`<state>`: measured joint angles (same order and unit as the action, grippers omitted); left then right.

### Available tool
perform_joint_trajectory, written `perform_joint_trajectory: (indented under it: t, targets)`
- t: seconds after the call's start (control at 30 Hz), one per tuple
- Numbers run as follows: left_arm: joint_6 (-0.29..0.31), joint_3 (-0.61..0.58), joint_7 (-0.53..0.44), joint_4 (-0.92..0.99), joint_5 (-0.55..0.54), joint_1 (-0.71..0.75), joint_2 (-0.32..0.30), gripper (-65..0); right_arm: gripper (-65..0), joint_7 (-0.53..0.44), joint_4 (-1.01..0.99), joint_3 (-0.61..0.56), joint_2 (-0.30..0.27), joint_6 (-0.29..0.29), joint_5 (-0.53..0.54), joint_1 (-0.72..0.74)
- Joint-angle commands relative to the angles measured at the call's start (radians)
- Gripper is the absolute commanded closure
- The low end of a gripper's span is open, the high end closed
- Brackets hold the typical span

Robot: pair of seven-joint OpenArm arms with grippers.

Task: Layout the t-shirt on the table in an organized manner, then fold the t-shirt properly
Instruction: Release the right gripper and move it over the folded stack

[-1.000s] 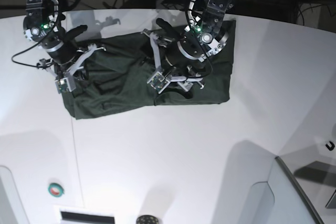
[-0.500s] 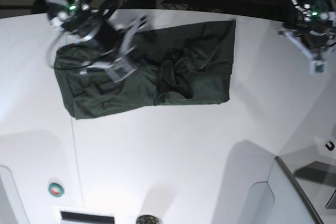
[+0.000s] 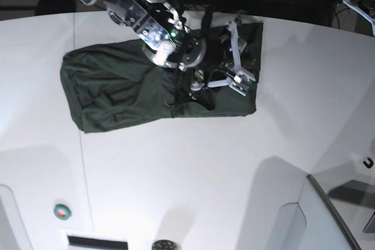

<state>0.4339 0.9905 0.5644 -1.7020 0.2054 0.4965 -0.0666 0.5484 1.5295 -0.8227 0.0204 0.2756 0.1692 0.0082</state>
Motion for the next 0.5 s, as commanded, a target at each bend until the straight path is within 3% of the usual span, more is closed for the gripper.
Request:
perform_joint_trajectory:
  t: [0.0,0.1,0.27,0.47]
  targets:
    - [-0.007,0.005,-0.027,-0.017,-0.01,0.006,-0.016,0.0,-27.2,-0.018,-0.011,-0.002,0.026,0.001,0.01,0.023]
    - [-0.007,0.005,-0.027,-0.017,-0.01,0.011,-0.016,0.0,-27.0,-0.021,-0.091,-0.001,0.049,0.0,0.01,0.068]
    - [-0.007,0.005,-0.027,-0.017,-0.01,0.008,-0.014,0.0,-26.9,-0.024,-0.183,-0.005,0.054,-0.112,0.011,0.115]
    - [-0.007,-0.003,-0.027,-0.016,-0.01,0.003,-0.014,0.0,-26.6,-0.026,-0.248,-0.002,0.052,-0.115,0.011,0.144]
